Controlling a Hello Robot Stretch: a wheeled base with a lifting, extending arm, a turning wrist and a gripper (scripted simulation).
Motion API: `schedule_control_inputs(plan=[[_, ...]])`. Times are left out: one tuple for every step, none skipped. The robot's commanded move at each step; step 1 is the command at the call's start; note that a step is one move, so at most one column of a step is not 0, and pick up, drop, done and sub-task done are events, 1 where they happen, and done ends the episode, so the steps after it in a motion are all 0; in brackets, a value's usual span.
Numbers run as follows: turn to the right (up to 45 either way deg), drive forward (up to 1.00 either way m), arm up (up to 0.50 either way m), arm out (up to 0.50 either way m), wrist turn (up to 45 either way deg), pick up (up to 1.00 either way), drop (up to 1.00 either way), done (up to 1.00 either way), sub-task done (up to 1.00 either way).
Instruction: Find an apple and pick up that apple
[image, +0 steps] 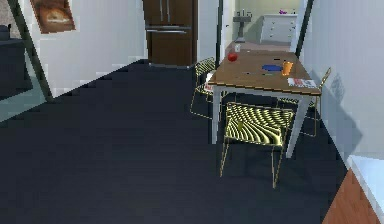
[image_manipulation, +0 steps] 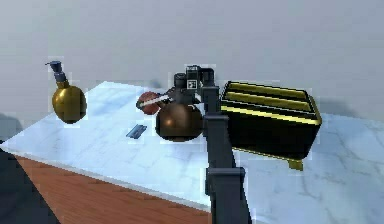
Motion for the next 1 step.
schedule_control_inputs(plan=[[0.0,0.00,0.00,0.00,0.0,1.00,0.00,0.00,0.00]])
